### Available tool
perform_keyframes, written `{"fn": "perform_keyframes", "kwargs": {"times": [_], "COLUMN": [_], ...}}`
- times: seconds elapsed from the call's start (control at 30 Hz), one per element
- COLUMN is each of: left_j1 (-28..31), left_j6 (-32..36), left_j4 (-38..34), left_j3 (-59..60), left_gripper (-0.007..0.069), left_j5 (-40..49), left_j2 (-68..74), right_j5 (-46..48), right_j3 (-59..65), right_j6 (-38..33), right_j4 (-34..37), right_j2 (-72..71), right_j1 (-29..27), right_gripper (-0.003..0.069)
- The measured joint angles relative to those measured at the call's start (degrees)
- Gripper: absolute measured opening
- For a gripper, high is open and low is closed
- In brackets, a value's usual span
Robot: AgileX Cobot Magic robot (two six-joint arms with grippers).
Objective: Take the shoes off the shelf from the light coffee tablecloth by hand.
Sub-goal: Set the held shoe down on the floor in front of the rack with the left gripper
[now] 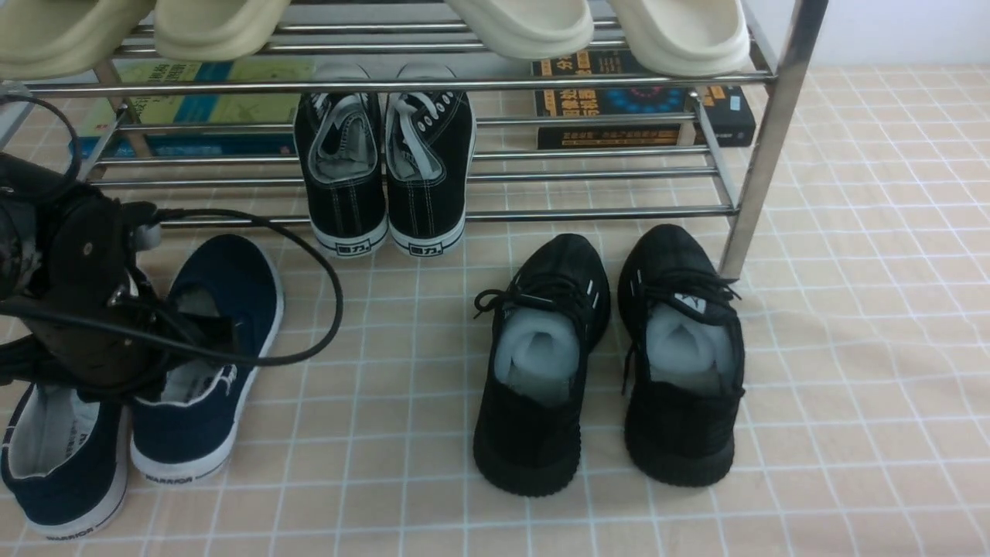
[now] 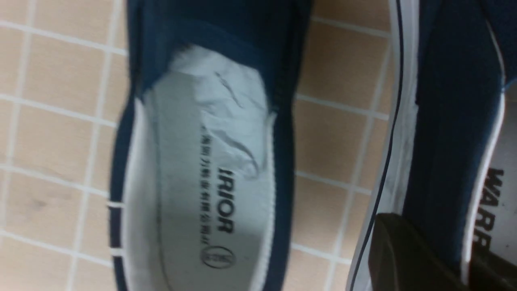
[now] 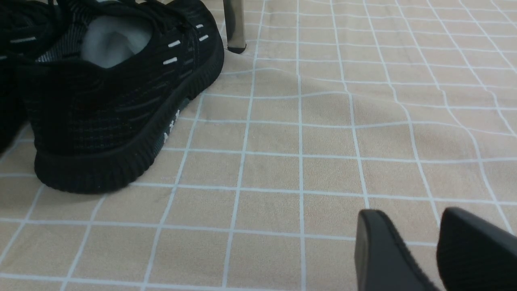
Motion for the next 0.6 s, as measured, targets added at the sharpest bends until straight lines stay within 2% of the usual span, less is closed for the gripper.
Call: {"fn": "perform_keyframes", "kwargs": {"times": [0.17, 0.3, 0.47, 0.53, 0.6], "left_j1": [0.0, 0.0, 0.0, 0.0, 0.0], "left_j6": [-0.17, -0.17, -0.17, -0.07, 0.86], "left_j4": [0.26, 0.58, -0.15, -0.98, -1.52], "left_j3": [0.0, 0.0, 0.0, -0.3, -1.38], "left_gripper": [0.004, 0.0118, 0.0285, 0.0324, 0.0329], "left_j5": [-0.89, -2.13, -2.08, -0.67, 2.51], "left_j2": [0.0, 0.0, -0.67, -2.14, -4.64], "right_j5": [0.0, 0.0, 0.0, 0.0, 0.0], "right_j3": [0.0, 0.0, 0.0, 0.0, 0.0], "right_j6": [0.0, 0.0, 0.0, 0.0, 0.0], "right_j4": [0.0, 0.0, 0.0, 0.0, 0.0], "right_j2": [0.0, 0.0, 0.0, 0.0, 0.0], "right_j1": [0.0, 0.0, 0.0, 0.0, 0.0], "right_gripper": [0.0239, 0.0239, 0.0239, 0.0239, 0.0239]}}
